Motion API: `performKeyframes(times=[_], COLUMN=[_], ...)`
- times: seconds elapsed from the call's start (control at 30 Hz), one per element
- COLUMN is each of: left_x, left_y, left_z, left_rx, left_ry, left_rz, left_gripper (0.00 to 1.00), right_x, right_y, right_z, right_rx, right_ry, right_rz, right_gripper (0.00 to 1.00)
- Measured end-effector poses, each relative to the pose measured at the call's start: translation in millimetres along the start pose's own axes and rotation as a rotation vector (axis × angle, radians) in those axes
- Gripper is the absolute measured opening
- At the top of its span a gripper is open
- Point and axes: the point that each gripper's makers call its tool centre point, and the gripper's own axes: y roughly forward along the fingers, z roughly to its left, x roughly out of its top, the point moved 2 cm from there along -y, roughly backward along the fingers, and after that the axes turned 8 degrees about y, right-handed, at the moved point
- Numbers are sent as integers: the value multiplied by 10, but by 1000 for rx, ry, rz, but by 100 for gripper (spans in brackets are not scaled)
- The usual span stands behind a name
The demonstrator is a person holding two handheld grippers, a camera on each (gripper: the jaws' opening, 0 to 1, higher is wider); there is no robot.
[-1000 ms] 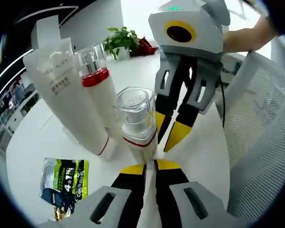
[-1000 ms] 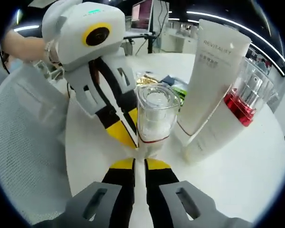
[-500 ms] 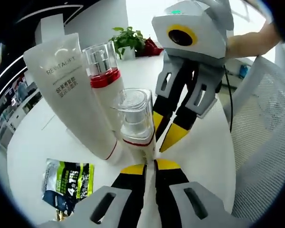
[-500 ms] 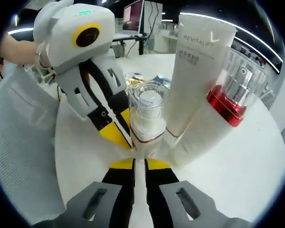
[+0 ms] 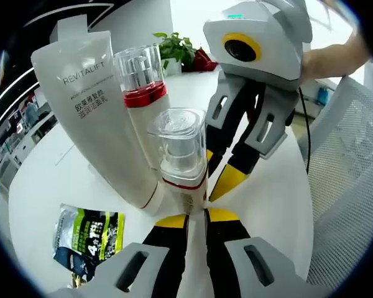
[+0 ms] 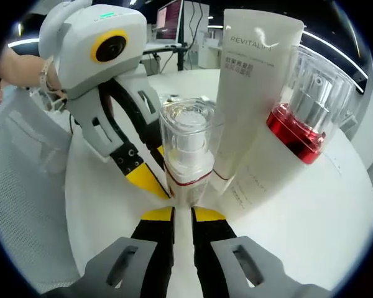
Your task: Arrange the skincare products in the storage area until every visible bottle or jar stands upright without overlapping.
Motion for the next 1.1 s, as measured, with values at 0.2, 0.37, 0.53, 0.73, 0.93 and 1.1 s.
performKeyframes(times=[0.2,0.37,0.53,0.73,0.93,1.1], left_x=[-10,-6,-26,-26,-25,-23], left_y=[23,33,46,51,54,63], left_z=[21,30,85,100,109,123], left_rx=[4,12,19,26,35,32], left_ry=[-8,-13,-22,-27,-21,-25], left_rz=[3,1,0,-2,0,-2], left_gripper=[10,10,9,9,7,7], right_x=[21,35,51,51,53,51], right_y=[9,25,48,67,78,81], right_z=[-49,-81,-103,-139,-155,-163], right_rx=[-16,-22,-30,-36,-38,-41], right_ry=[4,5,-2,-1,1,-5], right_rz=[-10,-20,-22,-23,-23,-21], right_gripper=[10,10,10,9,8,8])
